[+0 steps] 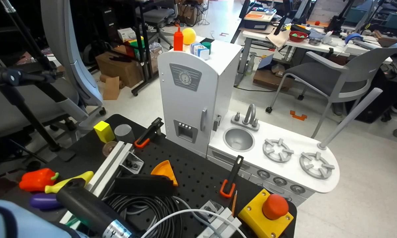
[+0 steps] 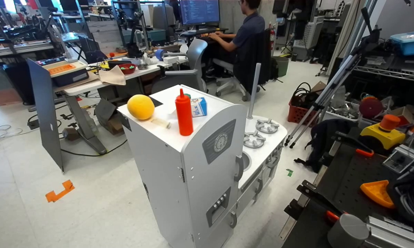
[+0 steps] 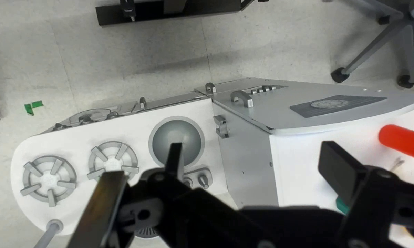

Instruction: Open the cabinet door

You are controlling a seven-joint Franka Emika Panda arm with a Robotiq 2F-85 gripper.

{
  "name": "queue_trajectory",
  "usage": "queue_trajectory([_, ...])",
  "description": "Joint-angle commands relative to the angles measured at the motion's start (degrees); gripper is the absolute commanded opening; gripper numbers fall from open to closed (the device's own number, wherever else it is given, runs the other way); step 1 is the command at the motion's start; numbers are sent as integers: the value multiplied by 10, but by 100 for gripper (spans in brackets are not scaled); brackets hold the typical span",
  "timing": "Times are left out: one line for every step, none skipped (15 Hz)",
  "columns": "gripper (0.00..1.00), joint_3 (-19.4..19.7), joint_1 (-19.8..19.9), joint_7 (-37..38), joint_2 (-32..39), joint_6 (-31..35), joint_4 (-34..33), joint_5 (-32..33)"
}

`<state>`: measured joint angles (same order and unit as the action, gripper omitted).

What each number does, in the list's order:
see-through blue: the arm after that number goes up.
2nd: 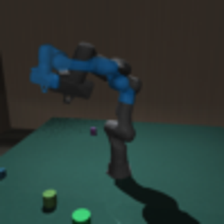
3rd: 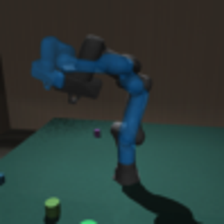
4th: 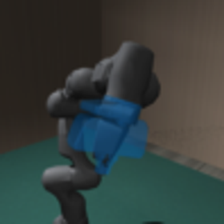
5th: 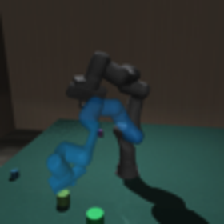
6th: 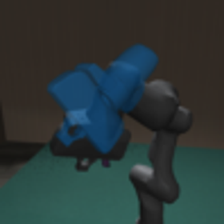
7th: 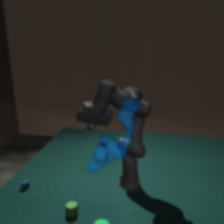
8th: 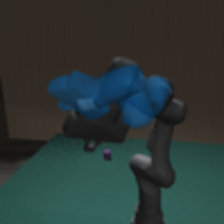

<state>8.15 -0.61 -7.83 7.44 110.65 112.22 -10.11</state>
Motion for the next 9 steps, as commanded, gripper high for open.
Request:
queue_trajectory([100,-27,12,53,75,12,-48,11])
queue_trajectory([100,-30,11,65,95,11,-59,12])
queue_trajectory([100,-32,11,78,111,8,-69,15])
queue_trajectory([100,-34,10,90,128,13,-75,17])
queue_trajectory([100,-36,9,99,140,15,-81,18])
queue_trajectory([100,-38,8,107,153,23,-84,18])
queue_trajectory([100,-40,7,113,164,28,-88,18])
queue_trajectory([100,-42,4,120,173,42,-86,19])
queue_trajectory([100,-44,3,124,181,53,-88,19])
